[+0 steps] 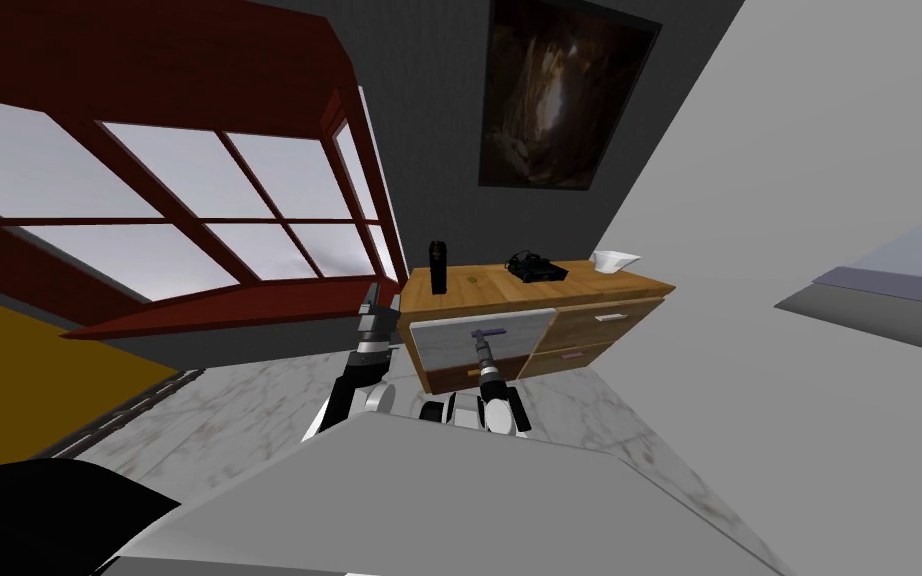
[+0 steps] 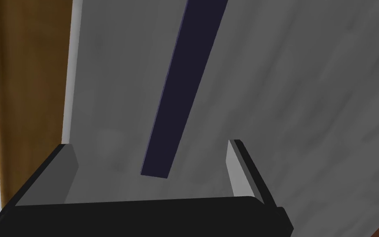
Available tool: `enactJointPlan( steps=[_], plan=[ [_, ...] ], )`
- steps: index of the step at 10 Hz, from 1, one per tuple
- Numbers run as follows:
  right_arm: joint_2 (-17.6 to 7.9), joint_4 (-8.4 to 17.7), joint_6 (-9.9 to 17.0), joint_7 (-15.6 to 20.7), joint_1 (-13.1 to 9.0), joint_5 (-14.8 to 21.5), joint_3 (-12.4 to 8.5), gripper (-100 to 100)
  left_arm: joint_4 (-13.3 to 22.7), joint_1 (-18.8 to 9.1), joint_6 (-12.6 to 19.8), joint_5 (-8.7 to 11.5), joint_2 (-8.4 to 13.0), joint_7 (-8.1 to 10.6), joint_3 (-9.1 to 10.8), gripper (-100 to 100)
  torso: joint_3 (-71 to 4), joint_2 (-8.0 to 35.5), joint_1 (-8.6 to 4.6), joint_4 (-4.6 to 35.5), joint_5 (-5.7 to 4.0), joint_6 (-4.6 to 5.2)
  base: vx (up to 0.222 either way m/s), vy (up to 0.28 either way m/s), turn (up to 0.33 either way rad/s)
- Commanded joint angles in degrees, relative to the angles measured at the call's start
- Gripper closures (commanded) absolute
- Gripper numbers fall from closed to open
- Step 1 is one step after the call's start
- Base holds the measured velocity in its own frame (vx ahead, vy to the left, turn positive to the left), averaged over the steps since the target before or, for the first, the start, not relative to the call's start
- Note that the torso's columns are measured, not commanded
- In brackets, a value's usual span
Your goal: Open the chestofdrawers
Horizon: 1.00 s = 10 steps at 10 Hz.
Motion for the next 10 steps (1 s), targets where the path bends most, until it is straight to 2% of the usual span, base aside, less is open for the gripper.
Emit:
enactJointPlan(
  steps=[1, 3, 4, 10],
  plan=[
    [-0.7, 1.5, -0.1, -3.4, -0.9, -2.6, 1.3, -100, 0.0, 0.0, 0.0, 0.0, 0.0, 0.0, 0.0, 0, 0.0, 0.0, 0.0, 0.0, 0.0, 0.0, 0.017, -0.013, 0.06],
    [-0.3, 1.7, -0.4, -3.0, -1.0, -1.8, 1.2, -100, 0.0, 0.0, 0.0, 0.0, 0.0, 0.0, 0.0, 0, 0.0, 0.0, 0.02, 0.0, 0.01, 0.01, 0.004, -0.003, 0.006],
    [-0.3, 1.7, -0.4, -3.0, -1.0, -1.8, 1.2, 100, 0.0, 0.0, 0.0, 0.0, 0.0, 0.0, 0.0, 0, 0.0, 0.0, 0.02, 0.0, 0.01, 0.0, 0.0, 0.0, 0.0],
    [0.1, 0.3, 0.6, -1.3, -0.1, -2.3, 1.4, 100, 0.0, 0.0, 0.0, 0.0, 0.0, 0.0, 0.0, 0, 0.0, 0.0, -0.05, 0.0, -0.01, 0.0, -0.155, -0.038, -0.032]
  ],
)
